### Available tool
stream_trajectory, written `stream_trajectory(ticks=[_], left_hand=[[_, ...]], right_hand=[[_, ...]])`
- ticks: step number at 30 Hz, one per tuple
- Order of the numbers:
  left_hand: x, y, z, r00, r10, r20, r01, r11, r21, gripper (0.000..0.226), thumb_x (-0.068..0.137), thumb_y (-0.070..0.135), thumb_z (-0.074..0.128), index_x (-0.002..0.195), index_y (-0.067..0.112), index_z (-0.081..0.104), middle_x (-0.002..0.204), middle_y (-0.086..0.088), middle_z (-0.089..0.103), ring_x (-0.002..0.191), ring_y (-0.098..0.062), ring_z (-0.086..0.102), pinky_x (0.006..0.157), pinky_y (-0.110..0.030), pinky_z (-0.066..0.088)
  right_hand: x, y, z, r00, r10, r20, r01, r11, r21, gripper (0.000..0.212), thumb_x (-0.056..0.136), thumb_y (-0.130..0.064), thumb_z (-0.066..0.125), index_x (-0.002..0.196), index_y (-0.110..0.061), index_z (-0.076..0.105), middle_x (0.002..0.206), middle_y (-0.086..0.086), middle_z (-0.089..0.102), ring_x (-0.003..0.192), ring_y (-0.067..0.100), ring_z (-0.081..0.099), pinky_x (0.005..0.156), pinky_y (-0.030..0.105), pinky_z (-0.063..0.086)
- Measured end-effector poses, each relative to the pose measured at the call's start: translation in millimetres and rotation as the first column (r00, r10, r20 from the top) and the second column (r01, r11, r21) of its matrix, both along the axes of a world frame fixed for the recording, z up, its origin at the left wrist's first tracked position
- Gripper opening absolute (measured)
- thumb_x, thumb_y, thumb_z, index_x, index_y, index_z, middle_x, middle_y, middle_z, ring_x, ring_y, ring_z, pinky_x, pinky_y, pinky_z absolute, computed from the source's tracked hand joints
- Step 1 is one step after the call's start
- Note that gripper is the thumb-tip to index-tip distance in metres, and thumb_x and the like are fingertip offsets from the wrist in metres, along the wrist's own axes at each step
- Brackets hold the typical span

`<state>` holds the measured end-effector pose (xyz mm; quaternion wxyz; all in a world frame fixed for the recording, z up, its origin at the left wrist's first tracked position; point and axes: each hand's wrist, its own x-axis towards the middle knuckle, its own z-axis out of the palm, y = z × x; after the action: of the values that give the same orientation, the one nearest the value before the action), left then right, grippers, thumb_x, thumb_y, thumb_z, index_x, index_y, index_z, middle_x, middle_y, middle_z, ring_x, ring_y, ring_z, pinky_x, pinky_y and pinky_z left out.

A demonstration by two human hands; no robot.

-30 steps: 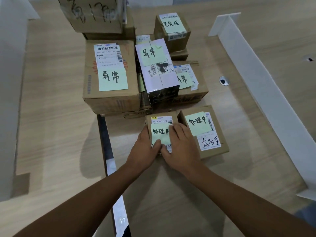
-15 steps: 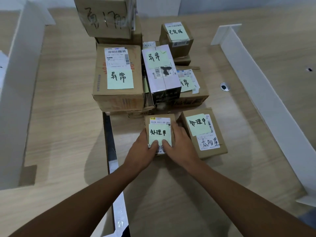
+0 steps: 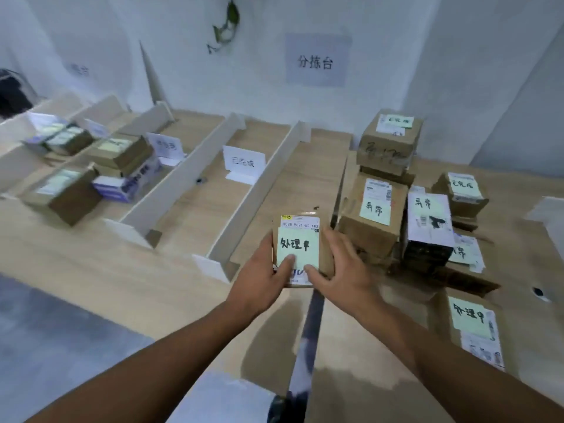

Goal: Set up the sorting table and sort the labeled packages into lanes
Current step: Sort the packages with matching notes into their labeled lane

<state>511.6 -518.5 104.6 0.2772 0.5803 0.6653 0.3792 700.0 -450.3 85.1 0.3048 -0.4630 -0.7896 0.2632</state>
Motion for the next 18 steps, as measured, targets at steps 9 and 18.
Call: stream_trajectory(ticks=[9,18], left_hand=[[-173.6,-95.4,57.7,0.938,0.338,-0.070,-0.328,0.936,0.132,0.052,0.098,0.051,0.053,0.143,0.054,0.027,0.127,0.027,0.064,0.098,0.003,0.065,0.080,-0.035,0.058],[-386.9,-172.8,72.5,0.834,0.551,-0.007,-0.530,0.805,0.266,0.050,0.092,0.049,0.051,0.133,0.068,0.031,0.122,0.037,0.059,0.108,0.012,0.057,0.075,-0.019,0.047]], right_hand=[[-199.7,-37.3,60.2,0.940,0.335,-0.071,-0.324,0.937,0.133,0.083,0.086,-0.047,0.070,0.155,-0.031,0.028,0.140,-0.017,0.038,0.119,0.000,0.049,0.093,0.026,0.046],[-454.3,-89.3,83.3,0.869,0.487,-0.082,-0.462,0.860,0.216,0.081,0.085,-0.047,0.071,0.154,-0.037,0.028,0.136,-0.025,0.036,0.119,-0.002,0.048,0.088,0.026,0.045]])
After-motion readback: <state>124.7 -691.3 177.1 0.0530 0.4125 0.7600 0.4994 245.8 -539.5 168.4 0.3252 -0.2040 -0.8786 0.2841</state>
